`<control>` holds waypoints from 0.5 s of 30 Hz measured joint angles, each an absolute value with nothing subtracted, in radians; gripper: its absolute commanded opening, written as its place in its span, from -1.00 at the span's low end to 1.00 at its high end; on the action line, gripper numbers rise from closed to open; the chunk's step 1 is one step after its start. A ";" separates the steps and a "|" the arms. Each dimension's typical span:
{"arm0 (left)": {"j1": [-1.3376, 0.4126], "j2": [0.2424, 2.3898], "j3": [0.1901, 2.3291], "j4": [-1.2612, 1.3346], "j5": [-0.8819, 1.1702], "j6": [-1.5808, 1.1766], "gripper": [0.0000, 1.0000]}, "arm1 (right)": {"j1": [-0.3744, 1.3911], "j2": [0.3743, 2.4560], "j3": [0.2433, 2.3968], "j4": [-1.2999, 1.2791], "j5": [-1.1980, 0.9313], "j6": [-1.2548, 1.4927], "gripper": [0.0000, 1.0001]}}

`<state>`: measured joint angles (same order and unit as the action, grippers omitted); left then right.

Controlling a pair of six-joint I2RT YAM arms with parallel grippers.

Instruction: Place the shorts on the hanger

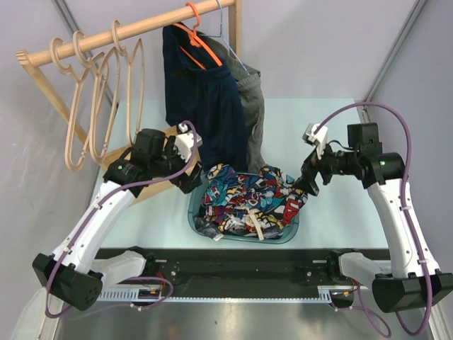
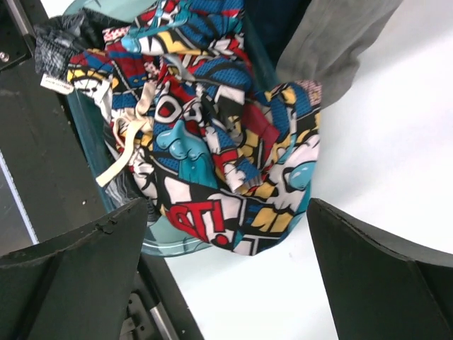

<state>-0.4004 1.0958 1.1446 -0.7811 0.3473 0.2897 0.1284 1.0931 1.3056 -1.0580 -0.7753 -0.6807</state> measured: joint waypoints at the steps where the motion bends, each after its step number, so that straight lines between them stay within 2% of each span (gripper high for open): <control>1: -0.400 1.095 1.145 -0.781 0.346 0.288 0.99 | 0.136 1.088 1.294 -1.057 -0.767 -0.677 0.99; 15: -0.401 1.013 1.145 -0.743 0.308 0.281 1.00 | 0.385 1.158 1.257 -0.876 -0.648 -0.597 1.00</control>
<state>-0.4007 1.0126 1.1446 -0.7425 0.3084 0.2806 0.3847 1.1576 1.2568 -0.8757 -0.6483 -0.5972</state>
